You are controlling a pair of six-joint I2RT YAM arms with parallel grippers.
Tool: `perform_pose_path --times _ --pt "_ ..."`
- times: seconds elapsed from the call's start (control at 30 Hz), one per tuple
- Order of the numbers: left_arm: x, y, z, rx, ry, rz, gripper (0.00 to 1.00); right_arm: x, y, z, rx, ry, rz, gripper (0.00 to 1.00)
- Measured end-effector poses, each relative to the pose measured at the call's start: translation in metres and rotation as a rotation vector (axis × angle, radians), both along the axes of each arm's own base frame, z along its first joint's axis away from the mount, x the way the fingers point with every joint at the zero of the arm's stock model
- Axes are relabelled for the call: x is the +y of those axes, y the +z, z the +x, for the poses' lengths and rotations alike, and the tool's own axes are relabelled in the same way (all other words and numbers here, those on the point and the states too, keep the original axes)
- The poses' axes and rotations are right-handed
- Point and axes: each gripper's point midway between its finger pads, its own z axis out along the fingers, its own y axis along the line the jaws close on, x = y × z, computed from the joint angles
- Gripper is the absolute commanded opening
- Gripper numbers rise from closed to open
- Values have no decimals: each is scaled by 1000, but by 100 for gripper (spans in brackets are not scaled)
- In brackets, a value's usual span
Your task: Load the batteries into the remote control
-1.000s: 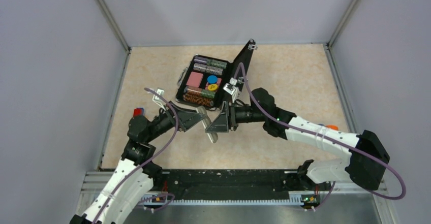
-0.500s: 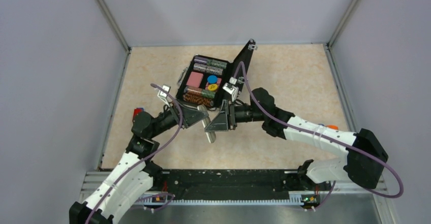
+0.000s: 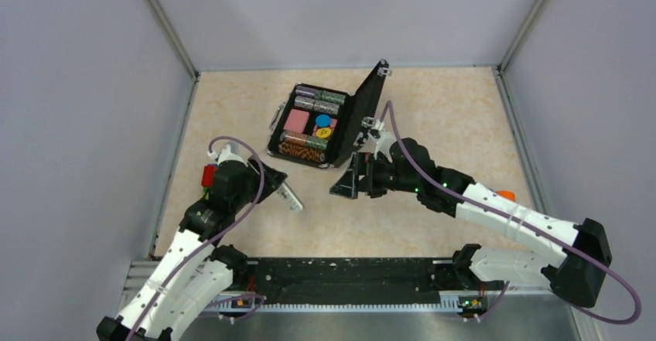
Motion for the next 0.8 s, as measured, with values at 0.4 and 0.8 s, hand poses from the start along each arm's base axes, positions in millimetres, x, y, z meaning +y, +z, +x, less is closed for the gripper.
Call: perform_pose_path --times 0.4,0.8 --pt "85 -102 -2 375 295 512 0 -60 7 5 -90 -194 -107 99" --pt "92 -143 -7 530 233 670 46 -98 -29 0 -14 -289 -292 96"
